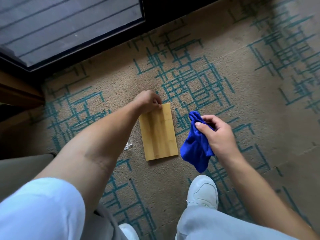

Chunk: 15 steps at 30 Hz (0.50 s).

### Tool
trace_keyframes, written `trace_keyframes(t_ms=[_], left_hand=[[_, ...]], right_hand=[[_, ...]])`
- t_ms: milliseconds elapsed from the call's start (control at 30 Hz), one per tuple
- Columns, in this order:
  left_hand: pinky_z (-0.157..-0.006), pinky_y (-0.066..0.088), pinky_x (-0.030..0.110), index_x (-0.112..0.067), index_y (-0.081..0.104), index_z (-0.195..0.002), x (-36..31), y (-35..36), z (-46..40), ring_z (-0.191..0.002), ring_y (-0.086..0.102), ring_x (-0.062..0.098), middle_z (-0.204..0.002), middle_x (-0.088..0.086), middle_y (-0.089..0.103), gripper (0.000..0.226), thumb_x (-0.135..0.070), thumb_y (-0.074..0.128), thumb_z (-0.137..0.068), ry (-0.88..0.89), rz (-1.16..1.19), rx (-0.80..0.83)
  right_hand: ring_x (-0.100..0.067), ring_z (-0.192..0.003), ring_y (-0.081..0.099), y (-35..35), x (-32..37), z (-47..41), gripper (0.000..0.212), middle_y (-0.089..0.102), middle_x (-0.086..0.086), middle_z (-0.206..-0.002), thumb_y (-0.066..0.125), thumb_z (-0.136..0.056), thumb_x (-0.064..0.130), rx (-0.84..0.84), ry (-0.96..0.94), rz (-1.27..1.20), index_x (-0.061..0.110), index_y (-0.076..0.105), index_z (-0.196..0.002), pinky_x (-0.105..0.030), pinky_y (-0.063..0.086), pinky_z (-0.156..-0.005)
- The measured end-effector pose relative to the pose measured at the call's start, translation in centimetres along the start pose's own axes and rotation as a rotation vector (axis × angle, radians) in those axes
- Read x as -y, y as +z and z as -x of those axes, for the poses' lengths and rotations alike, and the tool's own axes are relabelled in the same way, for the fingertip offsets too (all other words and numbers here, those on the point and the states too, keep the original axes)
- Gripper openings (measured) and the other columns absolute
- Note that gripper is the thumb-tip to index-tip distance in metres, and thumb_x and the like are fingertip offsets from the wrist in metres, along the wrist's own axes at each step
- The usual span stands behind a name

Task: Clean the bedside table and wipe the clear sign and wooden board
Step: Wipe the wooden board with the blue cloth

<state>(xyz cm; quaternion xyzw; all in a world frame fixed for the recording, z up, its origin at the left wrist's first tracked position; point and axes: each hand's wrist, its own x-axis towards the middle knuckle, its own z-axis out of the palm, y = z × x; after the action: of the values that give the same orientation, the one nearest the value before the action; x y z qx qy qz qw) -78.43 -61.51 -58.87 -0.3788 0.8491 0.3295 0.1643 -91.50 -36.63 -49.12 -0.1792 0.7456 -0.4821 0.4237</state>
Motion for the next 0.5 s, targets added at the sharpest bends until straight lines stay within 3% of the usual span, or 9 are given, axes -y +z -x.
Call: trace_keyframes(t_ms=[100, 233, 300, 400, 500], left_hand=[[-0.083, 0.058, 0.035, -0.026, 0.077, -0.1, 0.2, 0.1, 0.2, -0.094, 0.067, 0.016, -0.098, -0.004, 0.074, 0.014, -0.031, 0.076, -0.086, 0.008, 0.015, -0.023], [-0.075, 0.048, 0.029, -0.02, 0.076, -0.106, 0.0, 0.2, 0.7, -0.09, 0.057, 0.015, -0.092, -0.006, 0.057, 0.019, -0.03, 0.074, -0.09, 0.032, -0.029, -0.067], [-0.078, 0.045, 0.03, -0.02, 0.072, -0.115, -0.3, -0.3, 1.2, -0.098, 0.057, 0.018, -0.102, -0.001, 0.059, 0.027, -0.032, 0.072, -0.091, 0.045, -0.142, -0.06], [-0.106, 0.046, 0.045, -0.024, 0.057, -0.137, -1.3, -1.4, 1.8, -0.131, 0.048, 0.03, -0.147, 0.012, 0.047, 0.05, -0.035, 0.071, -0.09, 0.096, -0.305, -0.139], [-0.108, 0.047, 0.043, -0.023, 0.06, -0.131, -4.3, -3.4, 3.6, -0.128, 0.052, 0.022, -0.147, 0.007, 0.047, 0.041, -0.043, 0.063, -0.095, 0.089, 0.043, -0.229]], right_hand=[[-0.008, -0.081, 0.065, 0.0, 0.1, -0.2, 0.01, 0.073, 0.0, -0.092, 0.071, -0.091, 0.008, 0.013, 0.003, -0.004, 0.014, 0.07, -0.099, -0.029, 0.053, -0.079], [-0.014, -0.085, 0.066, 0.0, 0.6, -0.3, 0.014, 0.072, -0.005, -0.097, 0.071, -0.091, 0.009, 0.016, 0.006, -0.053, 0.008, 0.069, -0.105, -0.038, 0.055, -0.085], [-0.013, -0.085, 0.066, -0.1, 1.0, -0.3, 0.013, 0.071, -0.004, -0.097, 0.069, -0.093, 0.009, 0.025, -0.002, -0.072, 0.007, 0.068, -0.105, -0.037, 0.055, -0.085], [-0.012, -0.085, 0.065, 0.0, 2.3, -0.5, 0.009, 0.07, 0.001, -0.092, 0.064, -0.096, 0.008, 0.051, -0.028, -0.128, 0.015, 0.068, -0.101, -0.032, 0.054, -0.083], [-0.014, -0.092, 0.063, 0.2, 4.3, -1.1, 0.013, 0.069, 0.0, -0.098, 0.058, -0.1, 0.008, 0.076, -0.063, -0.242, 0.018, 0.064, -0.103, -0.034, 0.053, -0.09]])
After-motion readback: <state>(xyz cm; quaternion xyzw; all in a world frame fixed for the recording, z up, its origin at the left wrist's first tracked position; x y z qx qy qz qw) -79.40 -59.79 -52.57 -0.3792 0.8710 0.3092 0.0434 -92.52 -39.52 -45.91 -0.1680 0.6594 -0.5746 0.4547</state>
